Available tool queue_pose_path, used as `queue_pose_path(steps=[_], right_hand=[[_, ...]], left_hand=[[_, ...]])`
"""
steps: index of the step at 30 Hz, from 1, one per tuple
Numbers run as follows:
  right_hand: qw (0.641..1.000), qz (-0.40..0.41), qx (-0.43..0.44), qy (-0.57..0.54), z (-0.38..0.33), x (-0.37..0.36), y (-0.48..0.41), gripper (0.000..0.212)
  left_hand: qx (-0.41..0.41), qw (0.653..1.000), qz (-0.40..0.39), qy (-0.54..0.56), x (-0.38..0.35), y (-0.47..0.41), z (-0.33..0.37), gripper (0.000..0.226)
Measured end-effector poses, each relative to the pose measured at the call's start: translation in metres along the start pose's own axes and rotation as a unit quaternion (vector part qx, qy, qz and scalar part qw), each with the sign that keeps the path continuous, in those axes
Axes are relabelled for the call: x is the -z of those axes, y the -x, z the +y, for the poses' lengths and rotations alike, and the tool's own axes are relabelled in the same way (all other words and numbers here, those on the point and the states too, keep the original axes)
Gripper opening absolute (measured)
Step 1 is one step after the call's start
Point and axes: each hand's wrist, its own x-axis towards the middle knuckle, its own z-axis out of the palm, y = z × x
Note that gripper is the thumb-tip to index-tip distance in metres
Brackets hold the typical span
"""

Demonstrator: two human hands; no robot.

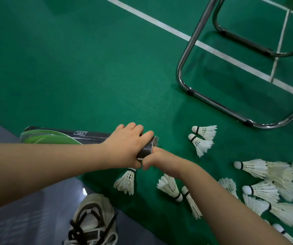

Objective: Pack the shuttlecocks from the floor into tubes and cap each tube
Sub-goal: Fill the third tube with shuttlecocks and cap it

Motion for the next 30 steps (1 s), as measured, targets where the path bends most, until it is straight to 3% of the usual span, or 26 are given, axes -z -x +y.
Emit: queue_pose_path(steps=[2, 4, 6, 8, 11, 15, 19, 23, 27, 30], right_hand=[[0.994, 0.072, 0.043, -0.069, 0.006, -0.006, -0.006, 0.011], [0.952, 0.251, 0.111, -0.134, 0.019, -0.015, -0.011, 0.004], [0.892, 0.408, 0.157, -0.115, 0.034, -0.026, -0.011, 0.007], [0.869, 0.471, 0.152, -0.033, 0.050, -0.038, -0.008, 0.009], [0.885, 0.442, 0.113, 0.093, 0.072, -0.053, -0.006, 0.033], [0.919, 0.338, 0.075, 0.189, 0.091, -0.066, -0.004, 0.060], [0.927, 0.279, 0.039, 0.247, 0.101, -0.073, -0.004, 0.071], [0.915, 0.225, -0.029, 0.334, 0.105, -0.079, -0.018, 0.058], [0.923, 0.319, -0.072, 0.203, 0.100, -0.069, -0.026, 0.026], [0.910, 0.379, -0.090, 0.140, 0.092, -0.051, -0.027, 0.020]], left_hand=[[0.008, 1.000, -0.003, 0.002, -0.001, -0.003, 0.000, 0.072], [0.026, 1.000, -0.003, 0.006, 0.001, -0.010, -0.004, 0.072], [0.043, 0.999, -0.002, 0.018, 0.004, -0.016, -0.009, 0.074], [0.052, 0.998, -0.004, 0.018, 0.002, -0.016, -0.013, 0.077], [0.055, 0.998, -0.014, 0.009, -0.006, -0.009, -0.017, 0.077], [0.057, 0.998, -0.032, 0.005, -0.013, 0.001, -0.021, 0.077], [0.067, 0.997, -0.037, 0.004, -0.016, 0.005, -0.027, 0.078], [0.068, 0.997, -0.032, 0.005, -0.014, 0.004, -0.030, 0.078], [0.067, 0.997, -0.034, 0.005, -0.015, 0.005, -0.031, 0.078], [0.065, 0.997, -0.037, 0.007, -0.015, 0.006, -0.032, 0.078]])
